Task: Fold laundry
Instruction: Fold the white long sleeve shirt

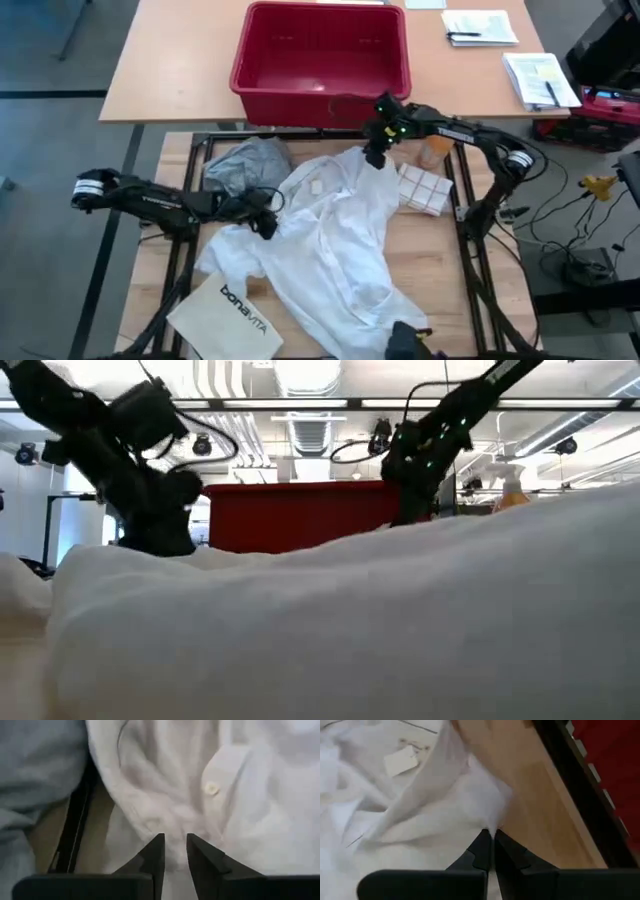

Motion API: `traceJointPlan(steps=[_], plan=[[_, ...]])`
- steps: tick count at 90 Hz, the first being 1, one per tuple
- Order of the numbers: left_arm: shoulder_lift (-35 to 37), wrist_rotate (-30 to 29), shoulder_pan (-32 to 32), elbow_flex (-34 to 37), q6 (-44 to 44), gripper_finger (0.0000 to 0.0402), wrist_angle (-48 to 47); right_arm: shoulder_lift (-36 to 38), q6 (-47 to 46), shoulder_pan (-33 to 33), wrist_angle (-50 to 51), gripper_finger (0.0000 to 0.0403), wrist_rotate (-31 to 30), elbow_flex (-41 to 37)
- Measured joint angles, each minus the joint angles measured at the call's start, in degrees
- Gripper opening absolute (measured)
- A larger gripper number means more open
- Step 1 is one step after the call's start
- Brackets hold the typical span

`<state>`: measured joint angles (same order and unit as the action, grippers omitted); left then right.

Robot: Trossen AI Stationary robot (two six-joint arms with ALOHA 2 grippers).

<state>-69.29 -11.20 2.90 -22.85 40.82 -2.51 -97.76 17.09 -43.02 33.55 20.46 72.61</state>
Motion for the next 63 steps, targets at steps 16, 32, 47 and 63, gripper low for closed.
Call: traceJointPlan(steps=[16,32,47,63], plan=[[-8.4,1.1,-0.8,-0.3,-2.7,0.0038,6.2,-3.5,-4.4,0.1,-3.0,0.0,-4.5,2.2],[-14.6,-1.9,-0.1,-1.2,-1.0,0.0026,6.8,-3.7,-4.1,0.1,-0.8,0.0,-5.9,2.3],[-14.8,-4.8,0.2,-1.2,-1.1,0.0025,5.3,0.3,-2.3,0.1,0.8,0.0022,-6.8,2.3],[-10.8,-12.9,0.3,-1.1,2.1,0.0025,-6.3,2.8,-0.6,-0.9,2.4,0.0051,-10.1,2.3]])
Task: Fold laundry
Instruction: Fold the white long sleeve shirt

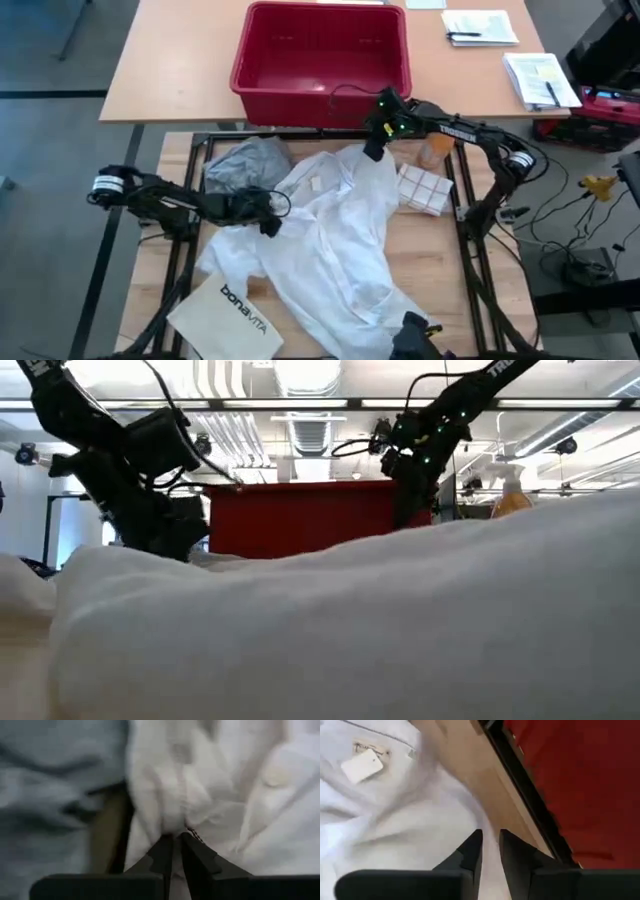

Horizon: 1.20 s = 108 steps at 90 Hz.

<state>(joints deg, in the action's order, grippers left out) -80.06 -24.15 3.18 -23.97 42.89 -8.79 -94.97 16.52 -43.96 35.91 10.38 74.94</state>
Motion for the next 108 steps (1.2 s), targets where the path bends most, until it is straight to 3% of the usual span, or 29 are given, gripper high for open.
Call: traceJointPlan(steps=[23,32,45,52,73,89,99,108], plan=[[5.7,-5.7,0.2,0.3,1.7,0.0025,-10.5,5.2,1.2,0.1,7.4,0.002,1.1,-0.2],[6.7,-5.4,0.3,0.3,1.8,0.0025,-9.8,7.6,0.6,-0.1,11.3,0.0014,6.2,-0.2],[9.1,-1.4,-1.3,-3.2,1.3,0.0025,-8.7,12.7,-0.2,2.1,18.1,0.0047,14.8,-1.7],[10.6,-1.4,-3.0,-5.9,0.0,0.0025,-8.1,16.6,-1.5,5.3,18.0,0.0078,15.0,-4.7],[11.8,-2.3,-8.6,-14.3,-2.5,0.0025,-10.1,27.4,-10.7,17.3,10.9,0.0174,13.4,-17.4],[8.4,-2.4,-17.3,-18.7,-4.3,0.0025,-8.0,32.3,-20.7,33.6,4.3,0.0221,12.7,-24.2],[3.9,-1.9,-24.8,-21.9,-5.5,0.0025,-6.1,33.5,-28.7,45.6,0.3,0.0225,6.2,-26.4],[-1.2,-1.9,-31.0,-25.8,-5.7,0.0025,-6.1,33.0,-39.5,56.1,-0.9,0.0217,-5.4,-27.6]])
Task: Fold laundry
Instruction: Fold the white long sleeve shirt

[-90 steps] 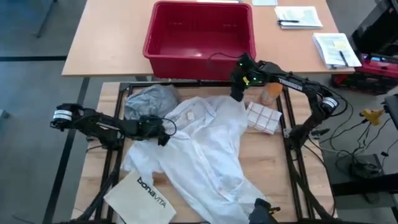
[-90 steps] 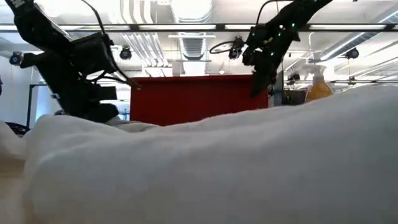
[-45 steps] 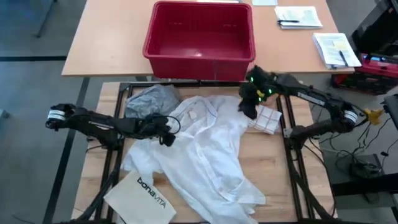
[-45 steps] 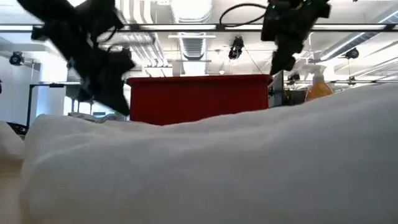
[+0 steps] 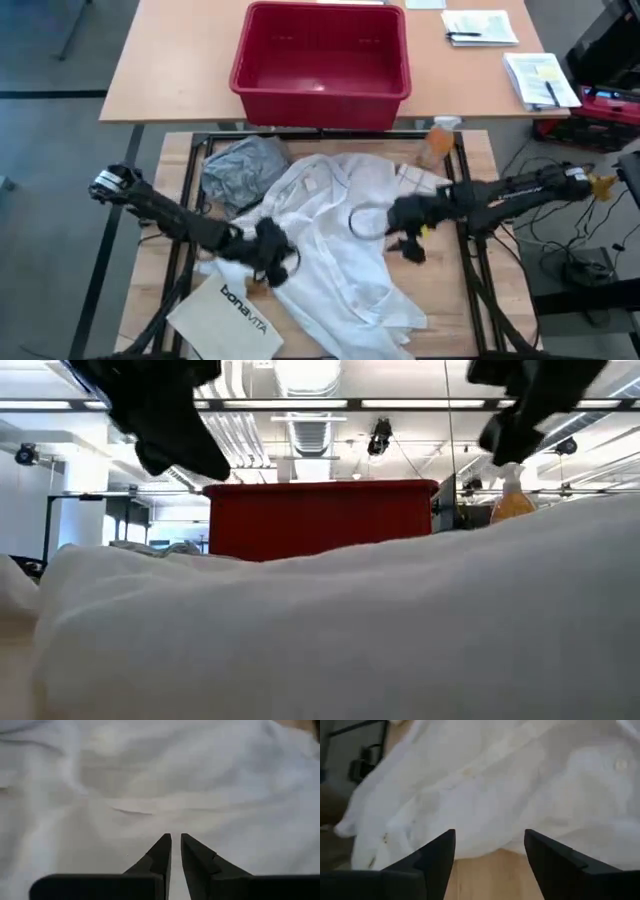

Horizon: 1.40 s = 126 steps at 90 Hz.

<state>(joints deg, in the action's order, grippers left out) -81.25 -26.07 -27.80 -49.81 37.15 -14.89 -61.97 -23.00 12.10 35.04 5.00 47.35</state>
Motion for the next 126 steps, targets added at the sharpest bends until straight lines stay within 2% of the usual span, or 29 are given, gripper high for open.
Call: traceJointPlan(steps=[6,12,25,38,49,58,69,75,86,96,113,126], plan=[[-3.6,-0.4,-3.0,-2.5,-0.1,0.0025,0.3,-0.9,-8.5,5.6,0.0,0.0209,-7.6,-0.7],[-7.6,-0.6,-5.4,-4.6,1.1,0.0025,1.1,-1.8,-17.5,9.7,-0.3,0.0201,-12.6,-2.1],[-16.0,0.1,-7.8,-8.0,2.5,0.0025,4.7,-5.0,-30.8,14.1,-7.1,0.0181,-14.7,-3.8],[-22.3,2.4,-7.0,-9.4,5.1,0.0025,6.7,-8.9,-41.9,14.7,-4.7,0.0154,-20.5,-4.9],[-25.4,3.0,-4.9,-10.6,7.1,0.0025,8.0,-9.3,-50.8,11.5,-5.8,0.0134,-23.6,-8.1],[-26.9,3.4,-3.6,-10.6,4.4,0.0025,12.4,-8.5,-51.1,6.9,-10.6,0.0125,-22.5,-12.6],[-27.7,7.2,-2.1,-10.6,3.3,0.0025,16.5,-8.0,-45.2,0.3,-25.9,0.0122,-16.0,-18.7],[-28.2,8.1,-1.7,-10.6,4.0,0.0025,16.2,-8.4,-41.3,-3.4,-30.6,0.0126,-12.6,-20.7],[-29.2,8.7,-1.7,-10.5,6.5,0.0025,14.3,-10.1,-38.2,-9.3,-26.9,0.0129,-11.4,-21.6],[-29.2,8.9,-1.8,-10.5,9.0,0.0025,13.2,-9.9,-34.1,-12.3,-28.0,0.0125,-6.7,-21.4],[-29.1,9.0,-1.7,-10.4,10.5,0.0025,10.5,-7.5,-34.2,-10.9,-26.2,0.012,-3.5,-21.5],[-29.0,9.0,-1.7,-9.8,11.7,0.0025,10.6,-5.3,-35.5,-9.6,-21.3,0.0129,-6.5,-21.5]])
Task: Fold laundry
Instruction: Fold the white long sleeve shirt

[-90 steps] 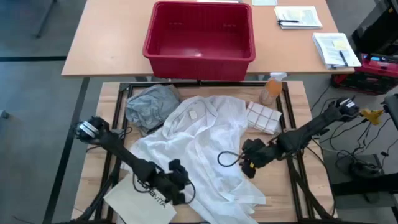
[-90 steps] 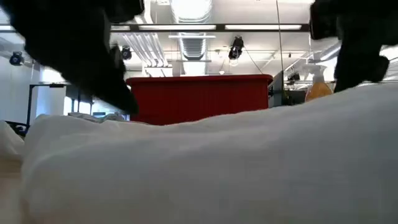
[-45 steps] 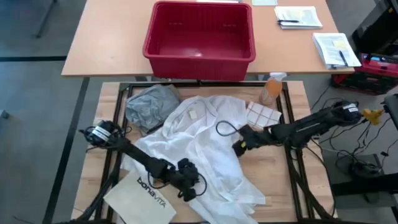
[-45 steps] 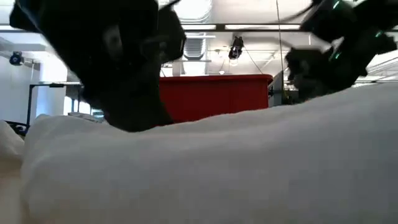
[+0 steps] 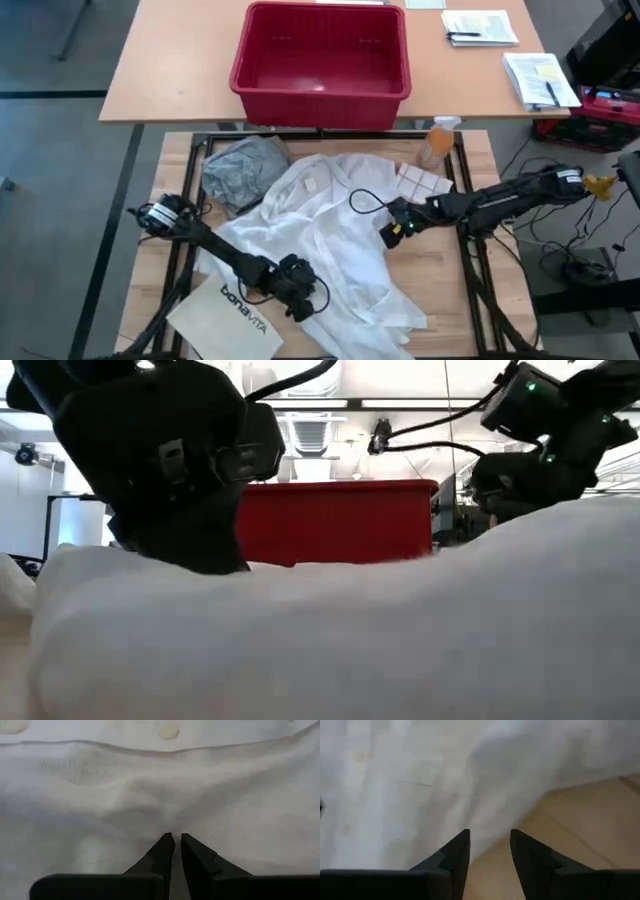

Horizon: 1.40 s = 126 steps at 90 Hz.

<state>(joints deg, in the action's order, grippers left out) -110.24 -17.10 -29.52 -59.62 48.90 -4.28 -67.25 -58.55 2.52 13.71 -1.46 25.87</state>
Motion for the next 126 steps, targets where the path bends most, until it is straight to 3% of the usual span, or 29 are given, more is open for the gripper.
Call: traceJointPlan(steps=[13,39,47,58,64,90,106,126], plan=[[0.0,0.2,0.0,0.2,0.7,0.0025,0.0,1.0,0.5,0.0,0.1,0.0137,-1.6,-0.2],[0.0,0.4,0.0,0.4,1.1,0.0025,-0.3,-5.6,2.0,-0.8,-5.8,0.0143,-1.3,-1.5],[0.0,0.5,0.0,0.4,1.2,0.0025,-0.3,-6.9,2.9,-0.7,-10.3,0.0113,-1.1,-1.1],[0.0,0.5,0.0,0.4,1.2,0.0025,-0.3,-7.9,3.4,-0.7,-12.1,0.0028,-1.0,0.1],[0.0,0.5,0.0,0.4,1.2,0.0025,-0.3,-8.0,4.3,-0.7,-11.2,0.001,-0.3,0.2],[0.3,0.2,0.0,0.5,0.5,0.0025,-0.3,1.7,8.8,-1.0,21.1,0.0,-5.3,7.4],[0.5,0.2,0.0,0.6,-0.5,0.0025,-0.1,8.0,11.7,-3.0,32.5,0.0,-9.4,12.8],[0.7,0.3,0.0,0.6,-0.6,0.0025,0.1,10.2,13.8,-5.3,43.6,0.0,-17.7,19.9]])
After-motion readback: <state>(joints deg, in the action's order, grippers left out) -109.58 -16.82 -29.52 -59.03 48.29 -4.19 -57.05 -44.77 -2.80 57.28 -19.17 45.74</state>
